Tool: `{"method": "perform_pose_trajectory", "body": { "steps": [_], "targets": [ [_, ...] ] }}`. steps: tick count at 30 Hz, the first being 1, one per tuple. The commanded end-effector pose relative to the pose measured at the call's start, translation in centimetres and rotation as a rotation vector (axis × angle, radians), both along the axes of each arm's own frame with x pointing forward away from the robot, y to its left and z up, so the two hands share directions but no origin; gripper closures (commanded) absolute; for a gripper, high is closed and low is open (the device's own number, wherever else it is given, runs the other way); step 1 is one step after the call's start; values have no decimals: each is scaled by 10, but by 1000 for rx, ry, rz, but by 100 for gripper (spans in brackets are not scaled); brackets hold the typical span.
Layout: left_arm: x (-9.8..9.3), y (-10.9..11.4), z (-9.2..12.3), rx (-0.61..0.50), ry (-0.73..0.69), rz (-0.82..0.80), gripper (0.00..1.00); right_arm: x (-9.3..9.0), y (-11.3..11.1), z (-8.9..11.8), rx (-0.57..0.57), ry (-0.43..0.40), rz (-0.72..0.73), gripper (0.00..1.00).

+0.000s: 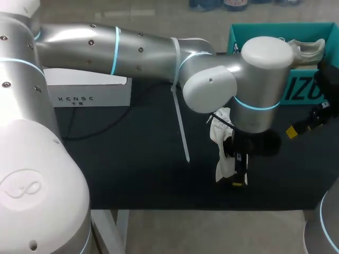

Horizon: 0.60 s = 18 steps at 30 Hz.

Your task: Take the shoe out of the shoebox, open the shoe tongue, remove and reinsert the insole, then place the shoe into the shoebox

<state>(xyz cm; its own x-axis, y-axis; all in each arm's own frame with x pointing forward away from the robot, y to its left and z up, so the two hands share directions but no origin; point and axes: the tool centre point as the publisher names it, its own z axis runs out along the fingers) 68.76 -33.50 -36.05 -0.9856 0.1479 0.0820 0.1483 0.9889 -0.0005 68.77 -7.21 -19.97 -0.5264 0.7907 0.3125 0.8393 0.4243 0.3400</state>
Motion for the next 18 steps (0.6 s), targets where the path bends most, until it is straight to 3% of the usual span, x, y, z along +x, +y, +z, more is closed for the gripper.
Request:
{"method": "perform_pose_trajectory", "body": {
  "steps": [1,3,6,8,13,14,18],
  "targets": [
    [-1,3,1,1,-4,-1,13,-1,0,-1,0,-2,-1,0],
    [-1,3,0,4,-3,-1,34,-1,0,-1,0,-2,-1,0],
    [-1,4,0,7,-3,-8,37,-1,0,-1,0,-2,-1,0],
    [-1,4,-1,9,-2,-8,55,-1,0,-1,0,-2,-1,0],
    [-1,5,-2,8,3,-8,85,-1,0,-1,0,-2,-1,0],
    [-1,5,-2,7,3,-9,100,-1,0,-1,0,-2,-1,0],
    [-1,7,-2,1,6,-15,100,-1,0,-1,0,-2,-1,0]
  ]
}}
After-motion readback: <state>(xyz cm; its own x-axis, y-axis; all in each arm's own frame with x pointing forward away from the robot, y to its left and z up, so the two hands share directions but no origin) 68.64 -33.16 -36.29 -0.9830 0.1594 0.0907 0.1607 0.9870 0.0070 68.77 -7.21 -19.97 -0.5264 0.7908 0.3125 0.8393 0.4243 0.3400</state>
